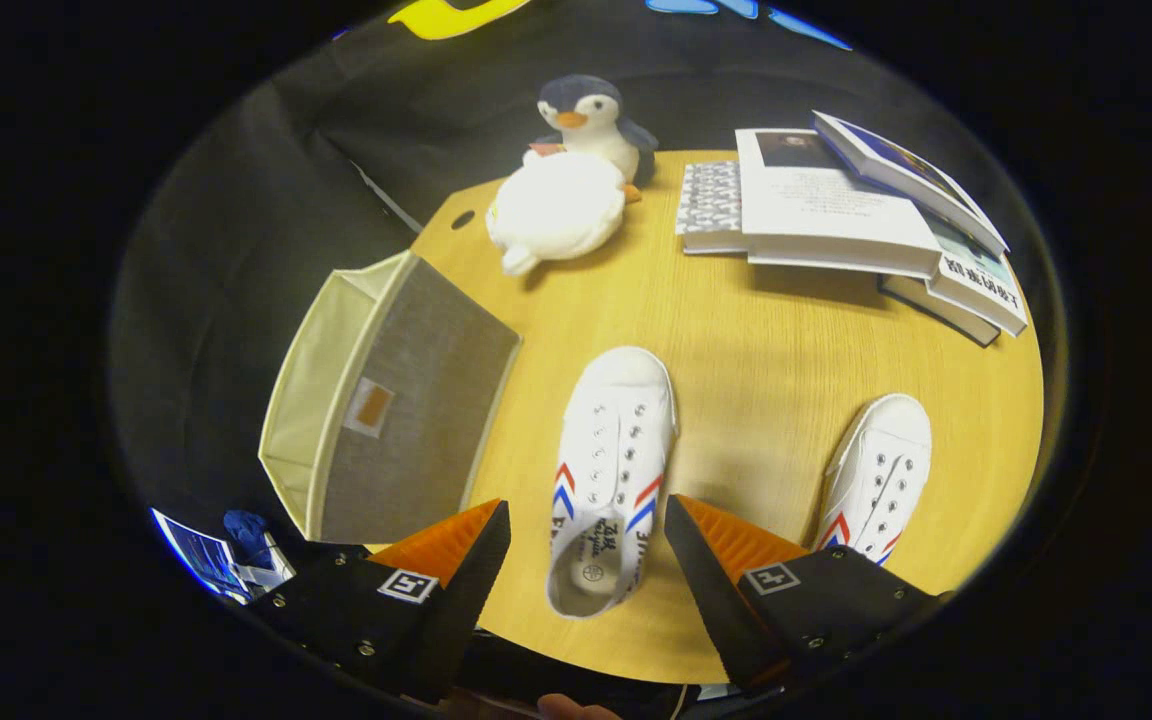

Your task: Open the storage box then place both shoes into the box .Put the left shoe in first, then the right shoe, with the right side of both shoes facing outward in a uniform manner.

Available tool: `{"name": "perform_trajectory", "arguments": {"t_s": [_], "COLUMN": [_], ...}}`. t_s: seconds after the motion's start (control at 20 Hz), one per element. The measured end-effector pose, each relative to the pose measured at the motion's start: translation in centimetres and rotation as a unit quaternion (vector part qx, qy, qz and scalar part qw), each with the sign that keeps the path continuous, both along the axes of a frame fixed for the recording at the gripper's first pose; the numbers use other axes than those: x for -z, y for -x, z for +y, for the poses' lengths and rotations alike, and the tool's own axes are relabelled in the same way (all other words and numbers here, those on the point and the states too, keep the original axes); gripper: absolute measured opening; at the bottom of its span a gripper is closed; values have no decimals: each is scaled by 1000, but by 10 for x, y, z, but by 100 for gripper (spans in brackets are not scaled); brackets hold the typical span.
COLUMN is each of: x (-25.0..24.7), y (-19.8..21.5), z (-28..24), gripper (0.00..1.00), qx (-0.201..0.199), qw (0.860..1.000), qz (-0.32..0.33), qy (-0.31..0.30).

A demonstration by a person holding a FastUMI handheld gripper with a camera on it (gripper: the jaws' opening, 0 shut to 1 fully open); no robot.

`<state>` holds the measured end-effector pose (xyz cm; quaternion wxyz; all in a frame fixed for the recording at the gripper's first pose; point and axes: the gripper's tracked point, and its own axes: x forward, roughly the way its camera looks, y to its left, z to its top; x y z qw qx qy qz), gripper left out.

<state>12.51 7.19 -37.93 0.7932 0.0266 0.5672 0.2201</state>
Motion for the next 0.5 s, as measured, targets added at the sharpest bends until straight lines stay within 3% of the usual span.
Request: {"name": "perform_trajectory", "arguments": {"t_s": [0.5], "x": [65], "y": [6], "z": [-25], "gripper": [89], "qx": [-39], "qw": [992], "qz": [80], "qy": [88]}}
